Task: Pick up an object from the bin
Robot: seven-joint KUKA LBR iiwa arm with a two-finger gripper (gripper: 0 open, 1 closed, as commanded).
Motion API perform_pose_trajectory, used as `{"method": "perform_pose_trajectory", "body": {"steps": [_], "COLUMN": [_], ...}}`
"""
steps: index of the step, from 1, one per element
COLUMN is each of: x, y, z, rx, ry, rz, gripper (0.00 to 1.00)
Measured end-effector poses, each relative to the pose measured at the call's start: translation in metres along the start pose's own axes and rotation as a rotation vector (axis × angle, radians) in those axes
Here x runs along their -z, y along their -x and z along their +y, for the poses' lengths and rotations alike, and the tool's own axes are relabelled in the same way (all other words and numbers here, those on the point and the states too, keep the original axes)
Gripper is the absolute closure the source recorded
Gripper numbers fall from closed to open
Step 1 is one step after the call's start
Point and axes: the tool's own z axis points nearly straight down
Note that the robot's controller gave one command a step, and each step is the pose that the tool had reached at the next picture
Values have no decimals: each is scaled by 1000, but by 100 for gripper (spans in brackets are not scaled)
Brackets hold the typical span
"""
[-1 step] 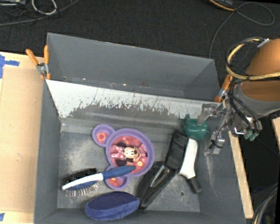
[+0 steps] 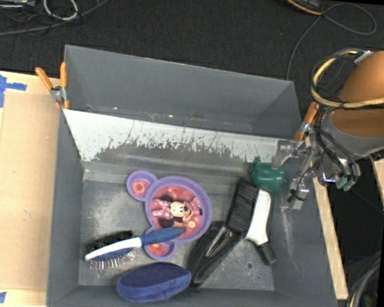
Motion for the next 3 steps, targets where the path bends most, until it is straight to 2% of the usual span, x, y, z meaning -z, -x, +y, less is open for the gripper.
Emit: {"method": "perform_pose_trajectory", "body": {"steps": [1,2,3], "x": [-61,-81,-120], "y": [-17,-30,-48], "z": [10,9,19], "rx": [290,632,906], "ry": [0,1,4], "rz": [-2,0,2], "gripper": [0,0,0]}}
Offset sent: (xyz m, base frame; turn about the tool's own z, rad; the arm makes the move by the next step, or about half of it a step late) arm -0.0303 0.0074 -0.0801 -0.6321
